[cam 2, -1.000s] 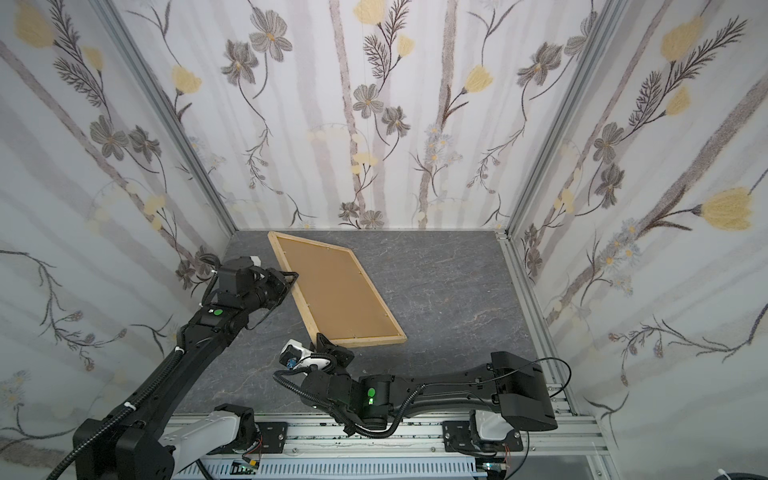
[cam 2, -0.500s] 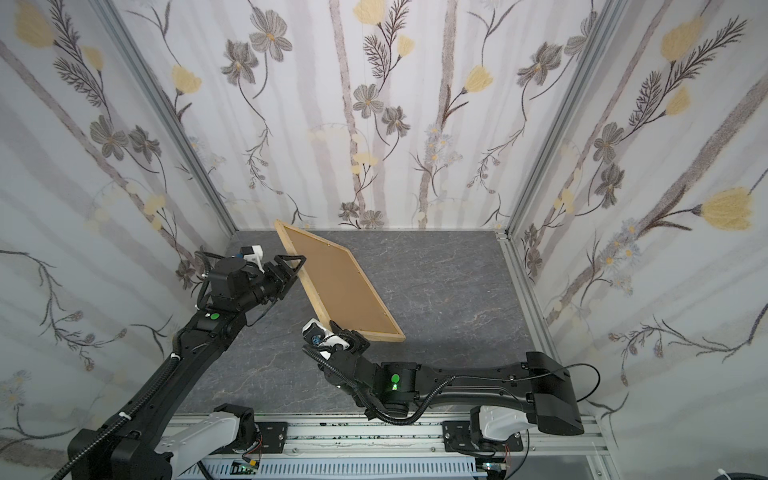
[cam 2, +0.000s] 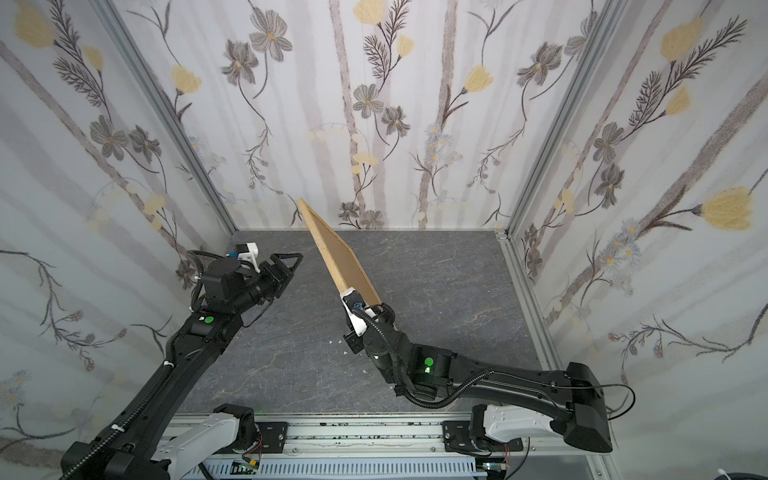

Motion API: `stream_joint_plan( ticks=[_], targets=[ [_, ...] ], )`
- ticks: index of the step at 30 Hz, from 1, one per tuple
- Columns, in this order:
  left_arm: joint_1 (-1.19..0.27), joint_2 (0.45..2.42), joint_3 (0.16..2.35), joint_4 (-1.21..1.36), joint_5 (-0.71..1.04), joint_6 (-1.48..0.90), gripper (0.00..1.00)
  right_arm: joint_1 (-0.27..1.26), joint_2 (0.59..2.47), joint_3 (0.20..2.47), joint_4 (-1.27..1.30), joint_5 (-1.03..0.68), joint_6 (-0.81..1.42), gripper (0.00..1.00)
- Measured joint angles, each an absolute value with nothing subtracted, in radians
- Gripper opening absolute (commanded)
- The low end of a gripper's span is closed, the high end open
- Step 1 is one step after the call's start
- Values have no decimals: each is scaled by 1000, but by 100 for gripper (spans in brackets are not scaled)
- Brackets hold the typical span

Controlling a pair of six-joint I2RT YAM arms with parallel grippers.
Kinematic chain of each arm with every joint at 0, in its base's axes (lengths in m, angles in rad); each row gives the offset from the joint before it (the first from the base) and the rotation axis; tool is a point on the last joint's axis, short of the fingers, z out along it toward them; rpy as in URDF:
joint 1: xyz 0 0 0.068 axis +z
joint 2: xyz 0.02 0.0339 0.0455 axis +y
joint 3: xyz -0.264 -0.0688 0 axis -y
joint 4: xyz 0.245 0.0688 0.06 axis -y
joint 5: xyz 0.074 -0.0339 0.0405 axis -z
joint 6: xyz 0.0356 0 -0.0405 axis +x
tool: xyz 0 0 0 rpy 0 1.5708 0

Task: Put the photo into the frame
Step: 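Raise the frame upright with the right gripper and flip it face-up onto the table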

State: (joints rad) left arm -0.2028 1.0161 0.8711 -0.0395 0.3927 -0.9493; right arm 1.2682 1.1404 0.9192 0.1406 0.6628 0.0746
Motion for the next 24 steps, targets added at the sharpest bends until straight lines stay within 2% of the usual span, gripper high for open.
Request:
stream_joint_plan(
  ticks=[9, 24],
  targets=[
    [-203, 1016, 871, -64, 377, -942, 86, 1104, 984, 820, 179, 567, 223, 0],
    [-203, 1021, 840, -64, 371, -942, 86, 752, 752, 577, 220, 391, 609, 0]
  ],
)
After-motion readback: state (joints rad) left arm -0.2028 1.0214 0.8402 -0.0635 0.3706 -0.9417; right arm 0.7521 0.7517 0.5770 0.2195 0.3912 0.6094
